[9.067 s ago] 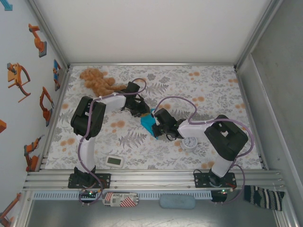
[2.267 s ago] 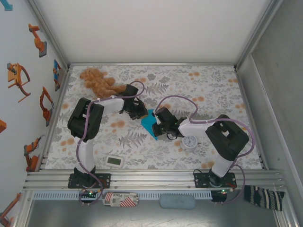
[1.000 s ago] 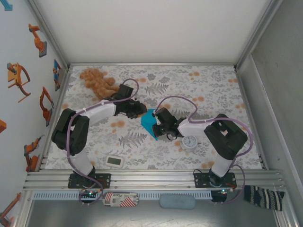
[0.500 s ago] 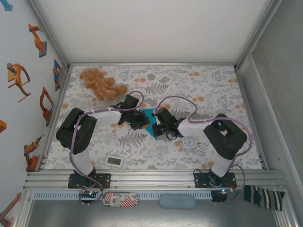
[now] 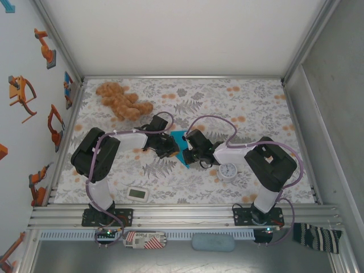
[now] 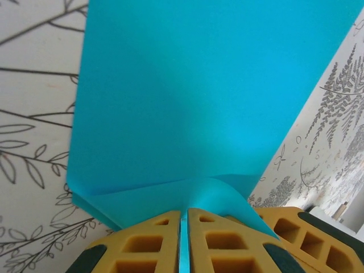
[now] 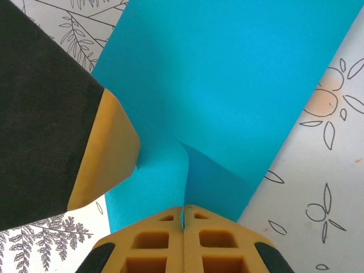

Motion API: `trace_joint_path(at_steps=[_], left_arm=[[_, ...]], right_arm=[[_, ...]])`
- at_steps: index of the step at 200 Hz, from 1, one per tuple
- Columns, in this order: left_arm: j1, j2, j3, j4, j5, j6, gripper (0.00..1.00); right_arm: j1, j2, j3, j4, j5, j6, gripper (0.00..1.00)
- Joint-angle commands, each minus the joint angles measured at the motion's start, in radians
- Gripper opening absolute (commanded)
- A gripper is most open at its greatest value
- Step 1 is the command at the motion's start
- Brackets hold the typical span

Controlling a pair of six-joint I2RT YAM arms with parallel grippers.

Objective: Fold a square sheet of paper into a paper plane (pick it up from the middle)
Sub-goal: Third fold the triangle at the center of the table.

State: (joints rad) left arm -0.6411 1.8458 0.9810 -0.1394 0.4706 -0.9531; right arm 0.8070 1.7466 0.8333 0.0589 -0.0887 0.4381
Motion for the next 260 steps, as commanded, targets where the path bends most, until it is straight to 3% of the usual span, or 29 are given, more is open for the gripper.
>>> trace_joint_path(at_steps=[1, 126, 199, 221, 260], left_arm=[[-0.005, 0.018, 0.017, -0.034, -0.015, 0.022, 0.13], [-0.006, 0.058, 0.006, -0.089, -0.062, 0.046, 0.11], [-0.005, 0.066, -0.025, -0.065, -0.077, 0.05, 0.1], [-0.006, 0.061, -0.028, -0.035, -0.088, 0.029, 0.1], [-0.003, 0.05, -0.014, 0.018, -0.144, -0.023, 0.1]], right_arm=[[-0.007, 0.021, 0.003, -0.028, 0.01, 0.011, 0.0], [-0.009, -0.042, 0.014, -0.046, 0.033, 0.018, 0.0], [-0.045, -0.197, -0.005, -0.111, 0.083, 0.115, 0.31], [-0.063, -0.211, 0.002, -0.124, 0.038, 0.174, 0.33], [-0.082, -0.186, 0.034, -0.127, -0.058, 0.222, 0.26]])
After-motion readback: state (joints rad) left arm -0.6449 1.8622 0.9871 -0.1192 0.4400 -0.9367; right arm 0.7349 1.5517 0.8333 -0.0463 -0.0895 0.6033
